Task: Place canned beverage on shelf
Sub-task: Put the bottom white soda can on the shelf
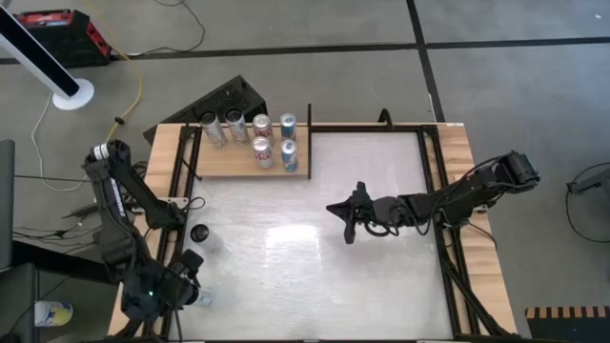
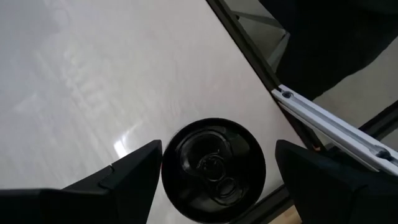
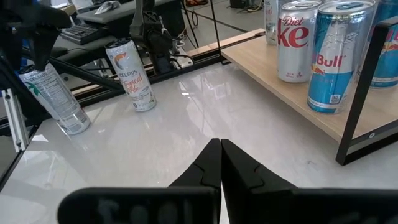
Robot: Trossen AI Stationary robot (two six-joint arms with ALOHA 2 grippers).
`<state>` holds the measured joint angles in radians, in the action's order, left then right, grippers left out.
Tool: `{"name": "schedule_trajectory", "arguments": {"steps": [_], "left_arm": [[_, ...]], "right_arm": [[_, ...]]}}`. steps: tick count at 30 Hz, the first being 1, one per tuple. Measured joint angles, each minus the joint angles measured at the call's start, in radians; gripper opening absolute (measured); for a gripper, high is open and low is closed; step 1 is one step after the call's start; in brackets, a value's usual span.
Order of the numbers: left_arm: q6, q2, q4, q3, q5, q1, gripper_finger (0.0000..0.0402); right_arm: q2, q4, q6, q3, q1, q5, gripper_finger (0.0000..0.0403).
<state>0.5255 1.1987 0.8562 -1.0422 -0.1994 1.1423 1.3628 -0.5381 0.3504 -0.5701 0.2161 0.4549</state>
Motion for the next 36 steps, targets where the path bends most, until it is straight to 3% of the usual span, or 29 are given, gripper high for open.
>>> {"name": "schedule_trajectory", "arguments": {"steps": [18, 27, 31, 36], "left_arm": [[0.043, 0.045, 0.001, 0.001, 0.011, -0.009, 0.0295], [0.042, 0.046, 0.026, -0.001, 0.078, -0.061, 0.0235], [-0.005, 0.047, 0.033, -0.013, 0.112, -0.103, 0.0234], [-0.187, 0.049, 0.039, -0.097, 0.097, -0.181, 0.0234]], "right_arm": [[0.0, 0.002, -0.003, 0.0, 0.027, 0.0, 0.0027], [0.0, 0.008, -0.008, 0.0, 0.04, 0.0, 0.0027], [0.0, 0.009, -0.017, 0.0, 0.04, 0.0, 0.0027], [0.0, 0.009, -0.059, 0.0, 0.04, -0.008, 0.0027]]}}
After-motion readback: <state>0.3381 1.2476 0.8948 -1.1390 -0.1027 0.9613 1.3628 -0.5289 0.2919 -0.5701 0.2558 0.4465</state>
